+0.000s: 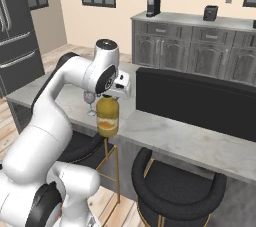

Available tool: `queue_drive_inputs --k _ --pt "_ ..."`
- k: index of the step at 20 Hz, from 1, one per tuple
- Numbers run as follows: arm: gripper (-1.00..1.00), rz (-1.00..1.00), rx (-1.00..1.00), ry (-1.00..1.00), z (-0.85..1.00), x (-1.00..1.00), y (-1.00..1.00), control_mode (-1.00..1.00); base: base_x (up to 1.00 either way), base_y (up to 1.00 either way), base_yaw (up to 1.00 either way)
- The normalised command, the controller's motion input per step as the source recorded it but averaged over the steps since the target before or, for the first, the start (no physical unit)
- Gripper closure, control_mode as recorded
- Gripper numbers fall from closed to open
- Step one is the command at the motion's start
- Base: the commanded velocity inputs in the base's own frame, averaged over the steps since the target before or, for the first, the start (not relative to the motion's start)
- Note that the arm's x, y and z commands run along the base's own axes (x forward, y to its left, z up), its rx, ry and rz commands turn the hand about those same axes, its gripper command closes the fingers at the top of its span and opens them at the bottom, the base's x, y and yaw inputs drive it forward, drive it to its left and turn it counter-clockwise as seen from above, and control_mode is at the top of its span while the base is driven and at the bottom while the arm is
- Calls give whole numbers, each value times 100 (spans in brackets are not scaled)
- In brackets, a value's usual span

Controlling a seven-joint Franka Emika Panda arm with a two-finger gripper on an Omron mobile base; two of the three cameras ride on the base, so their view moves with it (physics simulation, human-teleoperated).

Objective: There is a wine glass and glass cup on the dining counter. Place the wine bottle next to the wine glass and the juice bottle next to the glass cup.

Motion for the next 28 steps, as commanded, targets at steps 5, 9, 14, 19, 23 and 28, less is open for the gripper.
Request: queue_drive_inputs --k 5,9,14,19,23,28 --pt "100 7 -8 0 -6 28 -5 -100 0 0 0" --pt "100 3 -14 0 -8 28 -4 -100 0 0 0" --pt "100 2 -5 -1 -10 28 -4 -100 0 0 0" --pt "100 2 0 -4 -14 26 0 -100 0 0 0" --pt "100 2 0 0 -15 27 -1 -100 0 0 0" --pt "100 1 0 0 -14 27 -1 -100 0 0 0"
